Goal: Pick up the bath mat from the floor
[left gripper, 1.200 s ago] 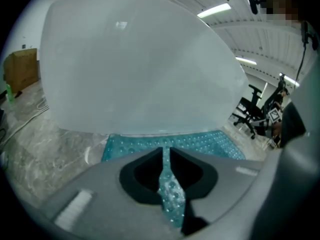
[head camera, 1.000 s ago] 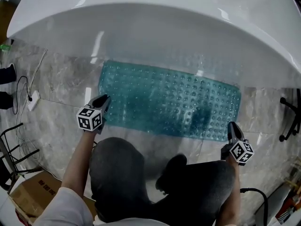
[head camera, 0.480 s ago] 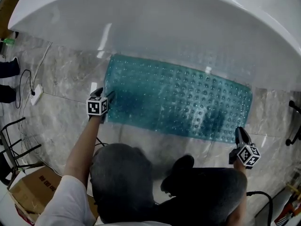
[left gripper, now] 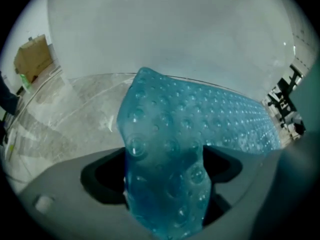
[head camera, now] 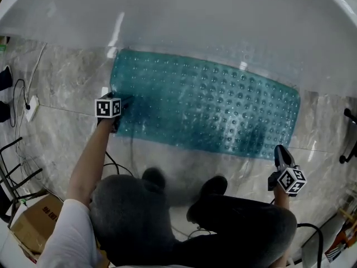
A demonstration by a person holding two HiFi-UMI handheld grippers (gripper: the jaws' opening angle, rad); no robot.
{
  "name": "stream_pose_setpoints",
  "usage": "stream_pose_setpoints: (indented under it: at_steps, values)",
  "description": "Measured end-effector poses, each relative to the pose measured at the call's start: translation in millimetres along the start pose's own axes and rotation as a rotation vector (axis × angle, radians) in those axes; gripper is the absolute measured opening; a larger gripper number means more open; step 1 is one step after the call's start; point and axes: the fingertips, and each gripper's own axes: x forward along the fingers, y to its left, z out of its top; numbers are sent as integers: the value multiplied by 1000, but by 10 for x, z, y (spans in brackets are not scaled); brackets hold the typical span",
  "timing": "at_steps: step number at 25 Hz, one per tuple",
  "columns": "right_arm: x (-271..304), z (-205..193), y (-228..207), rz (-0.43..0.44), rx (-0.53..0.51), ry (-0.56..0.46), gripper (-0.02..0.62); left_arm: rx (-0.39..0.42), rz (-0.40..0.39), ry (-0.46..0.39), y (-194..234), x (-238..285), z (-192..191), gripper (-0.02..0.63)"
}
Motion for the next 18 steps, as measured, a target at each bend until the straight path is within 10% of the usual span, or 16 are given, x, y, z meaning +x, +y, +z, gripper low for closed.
stream_pose_setpoints:
  at_steps: [4, 11, 18]
  values:
    - [20, -158, -91, -12, 28, -2, 49, 23, -18, -1, -124, 17, -31, 407]
    - [198, -227, -174, -25, 33, -9, 50, 177, -74, 26, -562, 6, -12, 83]
    - [248, -138, -537, -105, 15, -17, 66, 161, -103, 20, -816, -108, 17, 26]
